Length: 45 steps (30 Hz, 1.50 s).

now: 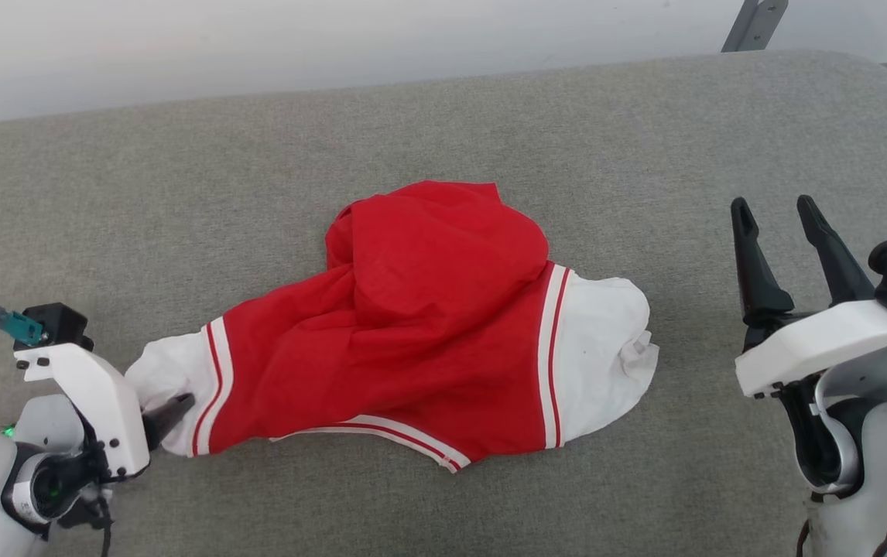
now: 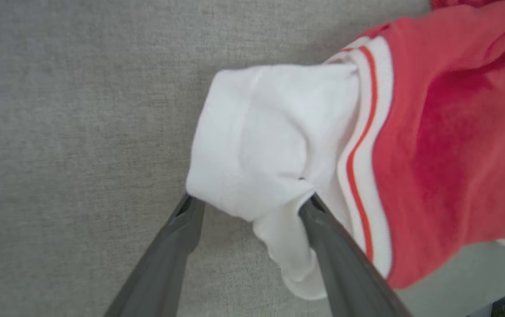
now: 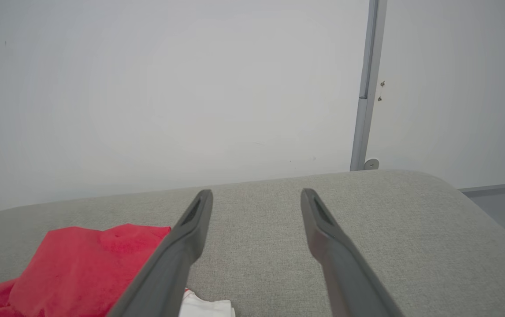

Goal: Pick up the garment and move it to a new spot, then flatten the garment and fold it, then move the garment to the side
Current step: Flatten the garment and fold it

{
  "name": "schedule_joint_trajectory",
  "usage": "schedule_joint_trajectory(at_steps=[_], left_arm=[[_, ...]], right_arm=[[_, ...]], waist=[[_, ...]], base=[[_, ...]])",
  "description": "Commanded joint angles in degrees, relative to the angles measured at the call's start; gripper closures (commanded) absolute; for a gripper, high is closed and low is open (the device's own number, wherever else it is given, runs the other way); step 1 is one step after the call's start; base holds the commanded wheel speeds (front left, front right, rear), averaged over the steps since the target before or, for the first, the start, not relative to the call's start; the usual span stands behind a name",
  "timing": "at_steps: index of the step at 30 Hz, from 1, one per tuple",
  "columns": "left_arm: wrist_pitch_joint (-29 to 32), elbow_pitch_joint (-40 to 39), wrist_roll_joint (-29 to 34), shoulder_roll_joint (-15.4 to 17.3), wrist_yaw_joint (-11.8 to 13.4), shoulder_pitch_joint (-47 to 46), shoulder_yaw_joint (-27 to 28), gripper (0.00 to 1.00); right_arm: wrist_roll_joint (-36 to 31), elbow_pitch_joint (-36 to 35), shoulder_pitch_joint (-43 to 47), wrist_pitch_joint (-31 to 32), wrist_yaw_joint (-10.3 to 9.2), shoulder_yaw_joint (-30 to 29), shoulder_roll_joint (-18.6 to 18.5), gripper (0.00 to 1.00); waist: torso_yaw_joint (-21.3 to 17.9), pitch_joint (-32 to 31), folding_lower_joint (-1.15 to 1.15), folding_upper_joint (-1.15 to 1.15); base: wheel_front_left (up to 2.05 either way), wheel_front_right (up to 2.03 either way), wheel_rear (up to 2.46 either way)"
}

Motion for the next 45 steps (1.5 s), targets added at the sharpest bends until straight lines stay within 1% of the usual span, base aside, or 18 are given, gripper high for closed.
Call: schedule_joint_trajectory(at_steps=[1, 4, 7, 12, 15, 17, 18, 19, 20, 23, 28, 30, 33, 36, 37, 39, 41, 45], left_arm=[[-0.22, 0.20, 0.83, 0.36, -0.09, 0.67, -0.34, 0.00], [-1.06, 0.64, 2.71, 0.97, -0.58, 0.35, -1.59, 0.00], [-3.28, 1.34, 5.12, 1.06, -1.03, -0.82, -2.43, 0.00], [-5.85, 4.22, 7.61, 0.65, -1.23, -2.26, -3.71, 0.00], [-6.48, 6.90, 8.17, -0.72, -1.32, -3.15, -4.42, 0.00], [-5.74, 9.41, 9.29, -1.12, -0.46, -3.78, -5.60, 0.00], [-4.79, 10.76, 8.87, -1.80, -0.26, -3.81, -5.99, 0.13], [-4.21, 11.86, 8.64, -2.50, -0.18, -4.00, -6.29, 0.77], [-3.84, 12.77, 8.70, -3.03, -0.14, -4.33, -6.60, 1.00], [-1.95, 14.50, 7.88, -4.97, -1.10, -4.57, -7.71, 1.00], [-3.38, 15.41, 7.75, -6.79, -2.39, -6.45, -8.04, 1.00], [-3.66, 15.74, 7.74, -7.46, -2.79, -7.26, -8.28, 1.00], [-4.16, 16.01, 7.88, -8.52, -3.32, -8.20, -8.70, 1.00], [-4.46, 16.40, 7.91, -9.37, -3.86, -9.17, -9.00, 1.00], [-4.39, 16.55, 7.79, -9.61, -3.94, -9.36, -9.14, 1.00], [-4.43, 16.89, 7.81, -10.06, -4.31, -9.82, -9.48, 1.00], [-4.89, 17.18, 7.76, -10.32, -4.55, -10.14, -9.58, 1.00], [-5.31, 18.00, 7.51, -10.54, -5.10, -10.47, -9.79, 1.00]], right_arm=[[-0.24, -0.40, 0.52, 0.06, 0.01, 0.11, -0.03, 0.00], [-0.88, -1.64, 1.38, 0.40, 0.01, 0.47, -0.01, 0.00], [-0.95, -2.69, 1.95, 0.64, 0.01, 0.80, -0.02, 0.00], [-0.21, -4.04, 2.95, 1.34, 0.01, 1.44, -0.02, 0.00], [-0.41, -4.52, 3.56, 2.63, 0.01, 2.20, -0.01, 0.00], [-0.82, -4.56, 3.58, 4.08, 0.01, 2.77, -0.03, 0.00], [-1.02, -4.44, 3.60, 4.97, 0.01, 3.26, -0.02, 0.00], [-1.36, -4.28, 3.61, 5.95, 0.01, 3.66, -0.01, 0.00], [-1.33, -4.04, 3.59, 7.10, 0.01, 4.04, -0.01, 0.00], [-1.30, -2.90, 3.59, 11.76, 0.01, 5.10, -0.26, 0.00], [0.23, -0.17, 3.06, 21.37, 0.01, 6.32, -0.55, 0.00], [-0.11, 0.89, 2.58, 24.89, 0.01, 7.28, -1.18, 0.00], [0.16, 3.05, 1.91, 28.65, 0.01, 8.63, -1.86, 0.00], [-1.02, 5.97, 0.74, 30.14, 0.01, 9.97, -2.93, 0.00], [-0.84, 7.24, 0.44, 30.10, 0.01, 9.77, -2.74, 0.00], [-2.34, 10.11, -0.35, 30.17, 0.01, 10.20, -3.52, 0.00], [-2.22, 13.28, -0.59, 30.80, 0.00, 9.71, -3.05, 0.00], [-2.44, 19.70, -1.04, 33.04, 0.00, 11.20, -3.36, 0.00]], waist=[[0.06, 0.01, 0.00, 0.00], [0.24, 0.11, 0.00, 0.00], [0.35, 0.36, 0.00, 0.00], [0.29, 1.27, 0.00, 0.00], [0.35, 2.13, 0.00, 0.00], [0.37, 2.77, 0.00, 0.00], [0.38, 3.02, 0.00, 0.00], [0.42, 3.30, 0.00, 0.00], [0.44, 3.56, 0.00, 0.00], [0.62, 4.21, 0.00, 0.00], [1.43, 5.05, 0.00, 0.00], [1.92, 5.35, 0.00, 0.00], [2.79, 5.65, 0.00, 0.00], [3.60, 5.94, 0.00, 0.00], [3.84, 6.01, 0.00, 0.00], [4.39, 6.16, 0.00, 0.00], [4.77, 6.18, 0.00, 0.00], [5.37, 6.13, 0.00, 0.00]], base=[[0.00, 0.00, 0.00], [0.00, 0.00, 0.00], [0.00, 0.00, 0.00], [0.00, 0.00, 0.00], [0.00, 0.00, 0.00], [0.00, 0.00, 0.00], [0.00, 0.00, 0.00], [0.00, 0.00, 0.00], [0.00, 0.00, 0.00], [0.00, 0.00, 0.00], [0.00, 0.00, 0.00], [0.00, 0.00, 0.00], [0.00, 0.00, 0.00], [0.00, 0.00, 0.00], [0.00, 0.00, 0.00], [0.00, 0.00, 0.00], [0.00, 0.00, 0.00], [0.00, 0.00, 0.00]])
